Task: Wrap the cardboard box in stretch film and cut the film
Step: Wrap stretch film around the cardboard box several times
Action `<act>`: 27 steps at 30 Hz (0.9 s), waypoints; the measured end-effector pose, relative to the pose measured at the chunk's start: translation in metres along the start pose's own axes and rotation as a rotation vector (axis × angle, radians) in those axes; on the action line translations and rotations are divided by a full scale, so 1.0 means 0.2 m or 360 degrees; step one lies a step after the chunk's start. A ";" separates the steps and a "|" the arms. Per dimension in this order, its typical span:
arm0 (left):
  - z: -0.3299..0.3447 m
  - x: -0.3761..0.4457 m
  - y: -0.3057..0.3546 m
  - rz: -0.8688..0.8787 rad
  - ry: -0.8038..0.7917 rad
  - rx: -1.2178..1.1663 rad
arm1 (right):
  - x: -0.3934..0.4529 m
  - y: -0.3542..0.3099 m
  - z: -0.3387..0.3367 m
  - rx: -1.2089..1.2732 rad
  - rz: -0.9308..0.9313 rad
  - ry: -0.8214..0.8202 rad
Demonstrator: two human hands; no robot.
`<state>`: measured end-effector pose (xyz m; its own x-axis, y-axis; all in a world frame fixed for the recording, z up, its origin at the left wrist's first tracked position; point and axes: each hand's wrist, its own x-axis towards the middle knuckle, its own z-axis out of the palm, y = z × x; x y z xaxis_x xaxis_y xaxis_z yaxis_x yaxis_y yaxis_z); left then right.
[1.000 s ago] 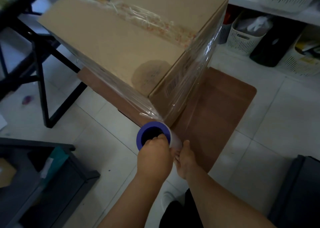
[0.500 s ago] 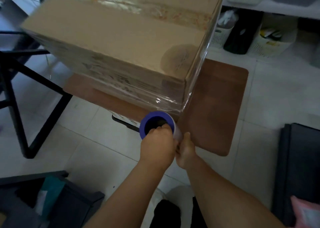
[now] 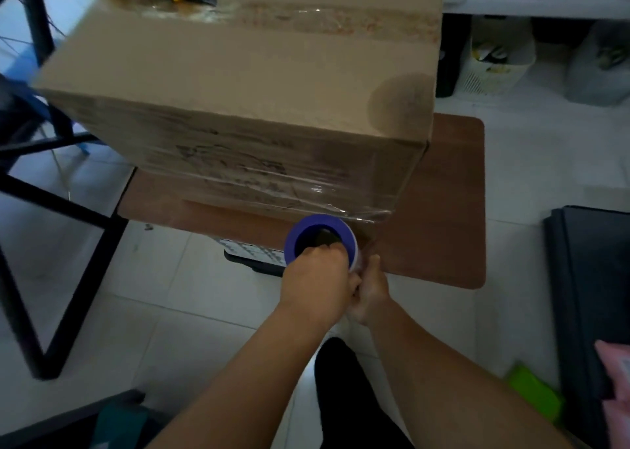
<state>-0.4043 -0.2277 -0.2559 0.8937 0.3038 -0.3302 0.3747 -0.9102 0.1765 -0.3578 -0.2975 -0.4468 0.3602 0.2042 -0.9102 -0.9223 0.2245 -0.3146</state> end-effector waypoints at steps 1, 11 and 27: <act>-0.01 0.00 -0.02 0.0036 -0.0024 0.0013 | 0.01 0.02 0.01 0.0002 -0.0025 0.0001; -0.06 0.05 -0.21 0.0445 -0.0240 0.0190 | -0.01 0.17 0.15 0.0394 -0.0055 0.0289; -0.18 0.19 -0.60 0.0969 -0.0377 0.0295 | -0.08 0.33 0.56 0.0925 -0.0323 0.0614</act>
<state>-0.4060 -0.0969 -0.2557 0.8457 -0.3287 -0.4204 -0.2456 -0.9391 0.2403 -0.4092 -0.1787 -0.4225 0.3424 -0.2218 -0.9130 -0.5803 0.7144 -0.3911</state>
